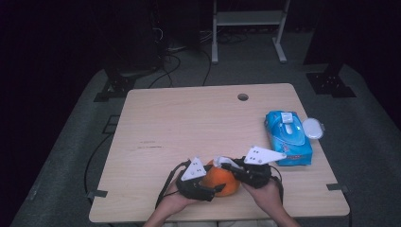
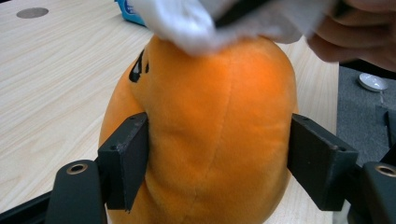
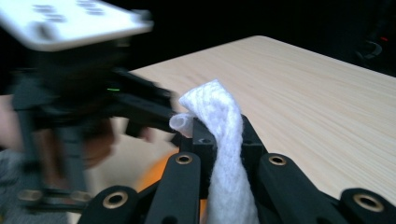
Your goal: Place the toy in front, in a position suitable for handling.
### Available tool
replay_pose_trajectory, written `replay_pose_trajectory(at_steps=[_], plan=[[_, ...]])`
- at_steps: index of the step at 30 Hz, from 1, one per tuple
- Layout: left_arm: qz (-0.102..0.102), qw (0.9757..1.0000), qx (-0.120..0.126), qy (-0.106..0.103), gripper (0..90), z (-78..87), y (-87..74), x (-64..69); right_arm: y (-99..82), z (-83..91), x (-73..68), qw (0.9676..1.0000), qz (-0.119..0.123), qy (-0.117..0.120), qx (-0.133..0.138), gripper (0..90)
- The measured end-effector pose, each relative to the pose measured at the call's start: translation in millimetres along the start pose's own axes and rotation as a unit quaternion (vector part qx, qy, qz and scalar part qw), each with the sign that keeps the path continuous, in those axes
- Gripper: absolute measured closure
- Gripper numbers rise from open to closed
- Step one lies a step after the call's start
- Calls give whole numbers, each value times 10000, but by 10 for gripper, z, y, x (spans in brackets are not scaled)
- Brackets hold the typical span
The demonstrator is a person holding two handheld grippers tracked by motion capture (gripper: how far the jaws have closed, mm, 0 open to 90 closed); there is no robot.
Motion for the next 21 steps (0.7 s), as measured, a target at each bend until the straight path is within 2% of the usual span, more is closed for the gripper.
replay_pose_trajectory(at_steps=[2, 3, 4, 6, 8, 9, 11, 13, 15, 16, 17, 19, 21], plan=[[-19, 10000, 29, -13, 252, -15, 7, 3, -28, 39, 109, 9996, -283, -10, 16, 818], [0, 10000, 1, -10, 218, -30, 13, 4, -30, 44, 110, 9995, -327, -2, 13, 818], [51, 10000, -7, -3, 183, -49, 15, 7, -20, 37, 77, 9997, -253, 2, -15, 818], [24, 10000, -60, 40, 149, -73, 12, 19, 13, -3, -41, 9998, -123, 172, -27, 818], [-102, 9999, -120, 65, 166, -58, 6, 28, 36, -47, -111, 9998, 116, 150, -116, 818], [-149, 9998, -109, 64, 202, -48, 2, 24, 41, -48, -89, 9998, 113, 103, -114, 818], [-169, 9998, -70, 39, 240, -46, -4, 29, 23, -18, 39, 9999, -117, 11, -44, 818], [-274, 9996, -101, 42, 247, -58, -5, 55, -31, 20, 185, 9994, -314, -144, -50, 818], [-332, 9994, -126, 63, 247, -60, -3, 71, -89, 50, 292, 9979, -622, -144, -51, 818], [-290, 9995, -120, 83, 247, -59, -2, 64, -101, 57, 300, 9977, -675, -97, -23, 818], [-255, 9996, -120, 90, 244, -57, -2, 51, -96, 60, 267, 9974, -723, -3, 12, 818], [-170, 9998, -82, 91, 241, -48, -11, 28, -42, 43, 153, 9981, -586, 182, 76, 817], [-181, 9997, -102, 119, 259, -23, -18, 6, -11, 24, 80, 9987, -415, 270, 73, 816]])
Point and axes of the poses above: each handheld gripper's, and its own axes: z roughly backward along the jaws, y roughly out of its top, x roughly to its right, the point moved 3 cm from there along -z, roughly forward along the jaws
